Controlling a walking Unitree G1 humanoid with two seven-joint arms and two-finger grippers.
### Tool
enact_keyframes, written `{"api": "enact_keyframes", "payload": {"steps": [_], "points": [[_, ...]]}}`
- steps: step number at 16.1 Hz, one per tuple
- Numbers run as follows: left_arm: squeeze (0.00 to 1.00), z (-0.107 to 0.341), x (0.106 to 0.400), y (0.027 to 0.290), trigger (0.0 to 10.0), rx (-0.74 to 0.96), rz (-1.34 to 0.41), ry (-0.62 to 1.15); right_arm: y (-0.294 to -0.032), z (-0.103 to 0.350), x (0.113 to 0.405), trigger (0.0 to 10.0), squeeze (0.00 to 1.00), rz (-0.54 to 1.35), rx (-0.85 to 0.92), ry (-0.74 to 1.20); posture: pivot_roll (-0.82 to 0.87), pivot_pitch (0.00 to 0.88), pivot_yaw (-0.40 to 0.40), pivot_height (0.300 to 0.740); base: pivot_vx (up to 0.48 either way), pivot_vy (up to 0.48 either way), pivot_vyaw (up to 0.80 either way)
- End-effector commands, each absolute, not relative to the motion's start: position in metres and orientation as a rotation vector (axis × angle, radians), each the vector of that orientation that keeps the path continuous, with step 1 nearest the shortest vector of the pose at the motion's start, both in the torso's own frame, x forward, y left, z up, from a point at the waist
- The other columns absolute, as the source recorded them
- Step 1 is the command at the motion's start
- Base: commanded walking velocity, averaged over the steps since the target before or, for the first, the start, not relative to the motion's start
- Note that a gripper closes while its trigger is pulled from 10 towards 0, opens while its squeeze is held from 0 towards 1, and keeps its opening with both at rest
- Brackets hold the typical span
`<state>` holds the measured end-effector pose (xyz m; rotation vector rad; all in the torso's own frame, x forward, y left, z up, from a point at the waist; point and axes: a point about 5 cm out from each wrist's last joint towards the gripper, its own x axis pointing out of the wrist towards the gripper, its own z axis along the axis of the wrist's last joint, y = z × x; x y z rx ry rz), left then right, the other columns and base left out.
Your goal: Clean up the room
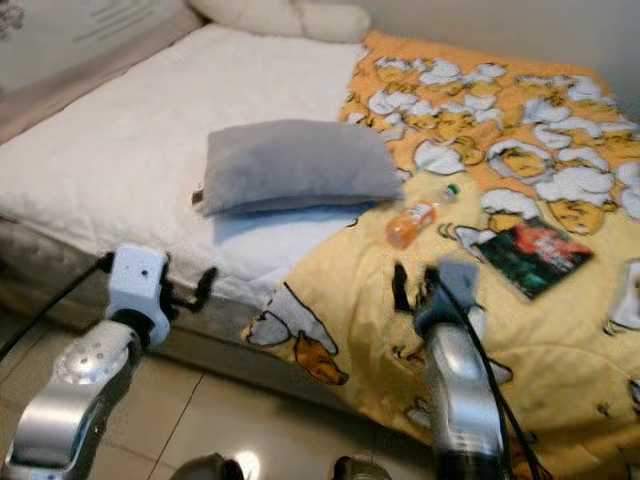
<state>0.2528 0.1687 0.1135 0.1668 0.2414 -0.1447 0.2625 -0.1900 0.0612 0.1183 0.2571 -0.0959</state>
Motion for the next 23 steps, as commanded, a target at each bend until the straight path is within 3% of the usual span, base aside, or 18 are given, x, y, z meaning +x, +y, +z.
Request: {"api": "enact_keyframes", "payload": {"steps": [1, 5, 11, 16, 23], "points": [[0.00, 0.116, 0.255, 0.169, 10.0, 0.174, -0.137, 0.225, -0.186, 0.070, 0.266, 10.0, 0.00, -0.063, 0.111, 0.226, -0.04, 0.000, -0.003, 0.740, 0.000, 0.000, 0.00], [0.00, 0.113, 0.260, 0.175, 10.0, 0.193, -0.107, 0.221, -0.169, 0.076, 0.266, 10.0, 0.00, -0.014, 0.069, 0.244, -0.04, 0.000, -0.001, 0.740, 0.000, 0.000, 0.00], [0.00, 0.113, 0.267, 0.177, 10.0, 0.191, -0.103, 0.209, -0.167, 0.076, 0.273, 10.0, 0.00, -0.031, 0.057, 0.254, -0.04, 0.000, -0.004, 0.740, 0.040, 0.000, 0.00], [0.00, 0.115, 0.272, 0.178, 10.0, 0.194, -0.108, 0.202, -0.163, 0.079, 0.282, 10.0, 0.00, -0.036, 0.049, 0.247, -0.04, 0.000, 0.017, 0.740, 0.282, 0.000, -0.42], [0.00, 0.118, 0.277, 0.177, 10.0, 0.203, -0.105, 0.185, -0.152, 0.082, 0.292, 10.0, 0.00, 0.007, 0.044, 0.239, -0.02, 0.000, -0.008, 0.740, 0.304, 0.000, 0.00]]}}
